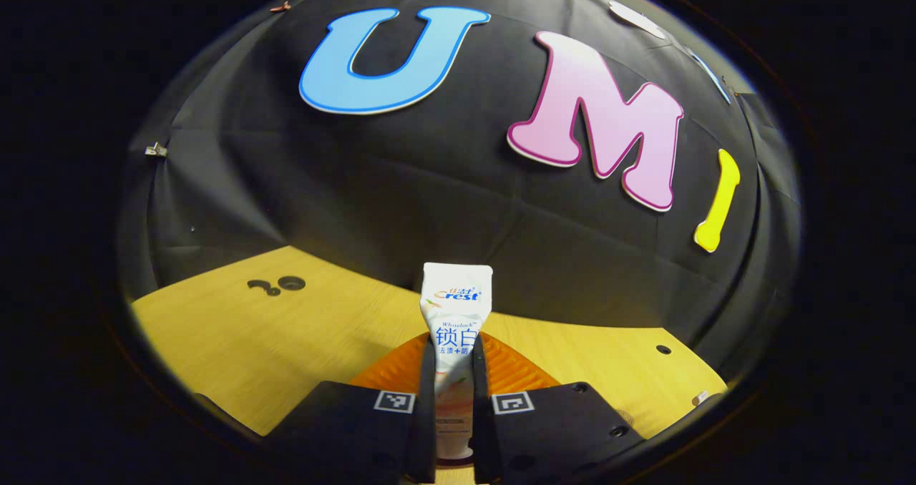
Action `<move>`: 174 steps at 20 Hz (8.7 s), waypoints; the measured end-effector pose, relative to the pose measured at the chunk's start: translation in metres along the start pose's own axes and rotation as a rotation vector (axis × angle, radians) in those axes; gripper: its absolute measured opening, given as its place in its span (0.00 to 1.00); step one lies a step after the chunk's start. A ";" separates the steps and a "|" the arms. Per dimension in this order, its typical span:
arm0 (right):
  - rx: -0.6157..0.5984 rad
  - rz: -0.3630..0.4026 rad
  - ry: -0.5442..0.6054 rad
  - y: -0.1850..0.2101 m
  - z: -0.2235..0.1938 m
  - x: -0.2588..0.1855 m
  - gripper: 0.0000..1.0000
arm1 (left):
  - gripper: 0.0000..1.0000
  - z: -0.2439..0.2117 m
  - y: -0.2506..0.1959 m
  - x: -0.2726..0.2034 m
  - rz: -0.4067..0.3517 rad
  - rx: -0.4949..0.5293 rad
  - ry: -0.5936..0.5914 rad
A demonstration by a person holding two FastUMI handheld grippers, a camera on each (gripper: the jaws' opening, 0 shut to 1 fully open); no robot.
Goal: Put the toothbrush and toothpaste on the desktop into the cup, then pick up the cup and place it on the coaster on the desktop.
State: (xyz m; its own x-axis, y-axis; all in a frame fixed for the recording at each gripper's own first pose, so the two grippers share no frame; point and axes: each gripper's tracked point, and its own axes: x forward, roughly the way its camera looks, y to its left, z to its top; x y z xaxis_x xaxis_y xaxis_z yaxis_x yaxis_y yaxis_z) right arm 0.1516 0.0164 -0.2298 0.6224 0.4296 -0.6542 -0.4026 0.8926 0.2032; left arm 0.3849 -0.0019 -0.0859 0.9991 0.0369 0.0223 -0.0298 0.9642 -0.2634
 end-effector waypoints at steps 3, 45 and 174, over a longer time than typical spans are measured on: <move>-0.003 0.014 -0.016 0.008 0.004 0.002 0.05 | 0.56 0.001 0.002 -0.019 0.019 0.021 0.001; 0.013 0.231 -0.668 0.165 0.160 0.179 0.05 | 0.97 -0.079 0.113 -0.232 0.300 -0.082 0.116; 0.057 -0.271 -0.452 0.054 -0.030 -0.205 0.98 | 0.98 0.115 0.025 -0.419 0.120 0.218 -0.119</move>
State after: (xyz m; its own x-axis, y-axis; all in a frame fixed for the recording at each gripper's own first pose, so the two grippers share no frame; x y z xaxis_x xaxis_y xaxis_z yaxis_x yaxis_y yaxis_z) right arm -0.0179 -0.0279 -0.1067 0.9314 0.1872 -0.3122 -0.1577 0.9805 0.1175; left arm -0.0379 0.0369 0.0095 0.9775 0.1730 0.1204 -0.1670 0.9843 -0.0579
